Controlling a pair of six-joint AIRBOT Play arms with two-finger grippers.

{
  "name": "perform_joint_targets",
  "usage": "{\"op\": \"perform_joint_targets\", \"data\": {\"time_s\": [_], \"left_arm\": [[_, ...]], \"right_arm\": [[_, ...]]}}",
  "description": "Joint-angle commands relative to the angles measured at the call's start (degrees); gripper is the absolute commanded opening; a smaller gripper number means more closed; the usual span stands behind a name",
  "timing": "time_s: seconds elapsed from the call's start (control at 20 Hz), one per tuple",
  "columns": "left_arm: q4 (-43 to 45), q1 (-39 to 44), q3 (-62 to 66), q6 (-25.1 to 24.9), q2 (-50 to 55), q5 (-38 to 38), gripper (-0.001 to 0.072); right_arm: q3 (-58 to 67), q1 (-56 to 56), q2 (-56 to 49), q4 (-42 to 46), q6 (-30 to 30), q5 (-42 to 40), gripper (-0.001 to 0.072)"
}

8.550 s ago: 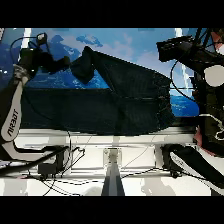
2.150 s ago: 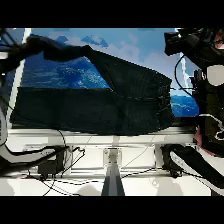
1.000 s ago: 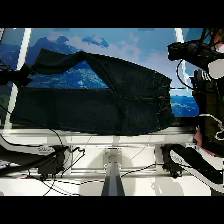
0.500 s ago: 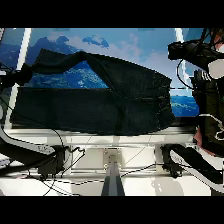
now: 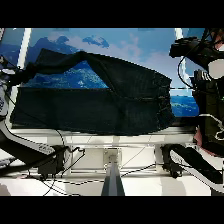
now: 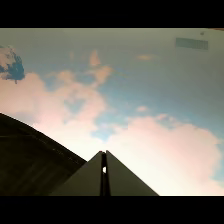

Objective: Fold the clothes and pants, and hang the long-sleeved shirts on hangers.

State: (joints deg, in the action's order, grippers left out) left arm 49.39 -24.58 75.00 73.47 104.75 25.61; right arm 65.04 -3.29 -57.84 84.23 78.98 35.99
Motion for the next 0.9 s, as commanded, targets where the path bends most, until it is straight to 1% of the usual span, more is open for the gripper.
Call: {"op": "perform_joint_targets", "data": {"time_s": [0.0, 0.05, 0.2, 0.25, 0.3, 0.4, 0.5, 0.7, 0.75, 0.8, 0.85], "left_arm": [[-0.3, 1.3, 4.3, -3.3, -1.3, -1.0, 0.002], [0.0, 1.3, 6.5, -3.2, -2.0, 0.7, 0.0019], [2.9, 0.6, 15.8, -2.8, -4.3, 10.0, 0.0018], [3.8, 0.4, 19.2, -1.2, -5.0, 12.9, 0.0018], [5.1, 0.4, 22.1, 0.6, -5.6, 15.1, 0.0018], [7.6, 0.4, 27.1, 2.4, -6.4, 18.4, 0.0018], [8.2, 0.4, 30.7, 2.8, -6.8, 21.1, 0.0018], [10.1, 0.4, 34.7, 2.8, -6.9, 24.6, 0.0019], [10.5, 0.4, 34.9, 2.8, -6.9, 25.1, 0.0019], [10.7, 0.4, 34.9, 2.8, -6.9, 25.7, 0.002], [10.7, 0.4, 34.9, 2.8, -6.8, 26.3, 0.002]], "right_arm": [[0.1, 3.2, -0.7, 3.5, 0.1, 0.7, 0.0023], [0.1, 5.4, -1.2, 3.4, 0.8, 0.7, 0.0023], [0.1, 13.1, -4.6, 2.5, 6.1, 1.1, 0.0021], [0.1, 15.5, -6.3, 2.0, 7.5, 2.1, 0.0021], [0.1, 17.5, -7.9, 0.7, 7.5, 3.6, 0.0021], [0.1, 20.7, -11.8, -2.1, 7.1, 9.4, 0.002], [0.1, 23.0, -16.2, -6.2, 2.7, 17.2, 0.0019], [0.1, 25.6, -24.4, -20.6, -12.8, 32.1, 0.0018], [0.1, 25.6, -26.1, -22.9, -16.3, 34.2, 0.0019], [0.1, 25.6, -27.9, -24.5, -18.3, 35.5, 0.0019], [0.1, 25.6, -29.5, -25.3, -18.1, 34.7, 0.0027]]}}
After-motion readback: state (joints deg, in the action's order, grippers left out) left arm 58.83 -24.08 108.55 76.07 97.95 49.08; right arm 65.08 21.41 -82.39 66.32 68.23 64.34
